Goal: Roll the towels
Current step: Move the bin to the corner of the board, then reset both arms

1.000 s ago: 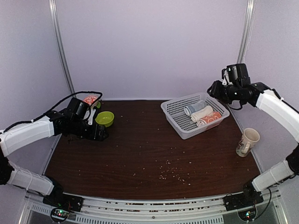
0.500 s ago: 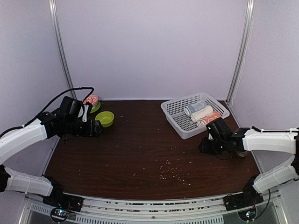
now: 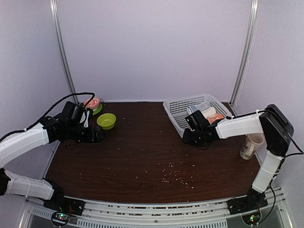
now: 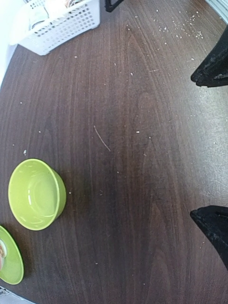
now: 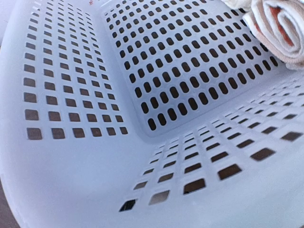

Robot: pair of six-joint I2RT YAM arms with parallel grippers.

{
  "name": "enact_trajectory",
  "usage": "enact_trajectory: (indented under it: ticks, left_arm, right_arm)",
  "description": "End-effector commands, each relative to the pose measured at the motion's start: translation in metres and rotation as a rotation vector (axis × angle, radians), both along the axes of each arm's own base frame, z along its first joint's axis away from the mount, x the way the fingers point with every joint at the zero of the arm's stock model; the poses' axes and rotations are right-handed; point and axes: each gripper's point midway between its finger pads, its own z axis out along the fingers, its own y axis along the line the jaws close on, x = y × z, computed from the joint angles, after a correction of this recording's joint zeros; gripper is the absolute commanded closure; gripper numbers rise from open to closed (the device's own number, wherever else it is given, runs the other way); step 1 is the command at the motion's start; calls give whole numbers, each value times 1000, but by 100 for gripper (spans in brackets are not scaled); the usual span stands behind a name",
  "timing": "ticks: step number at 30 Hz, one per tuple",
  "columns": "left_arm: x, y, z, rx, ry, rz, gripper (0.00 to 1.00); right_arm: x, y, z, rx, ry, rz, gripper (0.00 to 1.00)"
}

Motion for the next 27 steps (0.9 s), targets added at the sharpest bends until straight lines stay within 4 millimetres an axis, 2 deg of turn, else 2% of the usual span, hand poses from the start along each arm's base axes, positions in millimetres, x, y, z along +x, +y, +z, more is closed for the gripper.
enact_trajectory:
  ticks: [1,5,7,9,11,12,13,15,16,17,20,22,25,27]
  left_arm:
    - [-3,1,-5,-16,6,6,11]
    - [-1,-1,-5,-27,0,1,11]
    - [-1,-1,-2,-33,-6,1,11]
    - [-4,-4,5,-44,-29,-26,11]
    - [-6,-5,17,-60,-88,-60,11]
    - [-7,-4,25,-62,-124,-67,10]
    - [-8,0,36,-63,-174,-65,9]
    - [-5,11,54,-45,-253,-17,5]
    - [-3,17,62,-42,-293,13,4]
    - [-1,21,69,-36,-324,31,3]
    - [4,26,84,-16,-369,53,2]
    - [10,29,88,16,-379,67,2]
    - [28,50,92,126,-381,132,2]
    - [45,66,89,103,-332,175,2]
  right_arm:
    - [26,5,7,-52,-49,-47,67]
    - [46,15,13,-67,-119,-22,64]
    - [48,20,24,-71,-149,14,61]
    - [38,27,44,-39,-201,95,55]
    - [15,25,68,-44,-269,175,46]
    - [5,14,98,-69,-349,171,40]
    - [-6,1,117,-113,-404,156,33]
    - [-25,-31,148,-182,-490,97,17]
    - [-32,-49,160,-205,-521,48,6]
    - [-39,-66,171,-224,-547,4,1]
    - [-55,-117,201,-292,-611,-164,0]
    - [-62,-148,213,-334,-606,-271,0]
    - [-60,-176,219,-322,-532,-332,0]
    - [-59,-192,221,-310,-508,-393,0]
